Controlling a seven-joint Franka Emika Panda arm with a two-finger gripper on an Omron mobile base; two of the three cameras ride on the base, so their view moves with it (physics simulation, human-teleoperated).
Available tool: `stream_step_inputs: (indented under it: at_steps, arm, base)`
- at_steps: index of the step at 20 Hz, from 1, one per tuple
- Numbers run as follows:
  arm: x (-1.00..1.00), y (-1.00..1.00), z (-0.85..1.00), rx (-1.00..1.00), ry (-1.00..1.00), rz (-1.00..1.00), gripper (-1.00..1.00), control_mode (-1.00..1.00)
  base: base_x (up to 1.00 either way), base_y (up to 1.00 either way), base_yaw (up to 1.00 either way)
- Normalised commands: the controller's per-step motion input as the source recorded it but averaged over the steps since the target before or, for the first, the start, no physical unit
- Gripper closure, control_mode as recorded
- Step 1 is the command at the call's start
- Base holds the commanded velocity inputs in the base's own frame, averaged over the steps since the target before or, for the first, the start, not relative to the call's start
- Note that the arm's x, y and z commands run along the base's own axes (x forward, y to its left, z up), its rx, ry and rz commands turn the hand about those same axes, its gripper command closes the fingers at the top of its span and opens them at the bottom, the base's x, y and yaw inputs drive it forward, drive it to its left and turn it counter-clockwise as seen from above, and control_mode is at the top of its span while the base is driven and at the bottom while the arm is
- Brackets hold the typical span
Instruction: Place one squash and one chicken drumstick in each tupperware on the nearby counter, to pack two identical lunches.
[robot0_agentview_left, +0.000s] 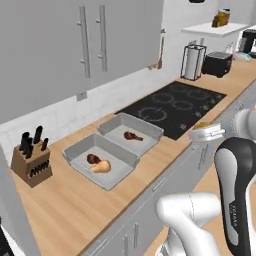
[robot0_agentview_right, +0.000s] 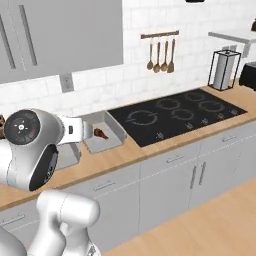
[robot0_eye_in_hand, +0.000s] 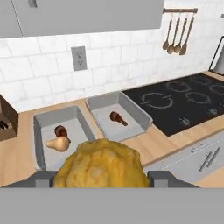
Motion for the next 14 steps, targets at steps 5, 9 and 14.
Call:
stream_step_inputs:
  at_steps: [5, 9, 14]
  arm:
    - [0.0, 0.0, 0.0, 0.0, 0.0, 0.0, 1.0, 1.0]
    - [0.0, 0.0, 0.0, 0.0, 0.0, 0.0, 1.0, 1.0]
    - [0.0, 0.0, 0.0, 0.0, 0.0, 0.0, 1.0, 1.0]
  base:
    - [1.0, 0.0, 0.48]
    - [1.0, -0.05, 0.56]
    - [1.0, -0.04, 0.62]
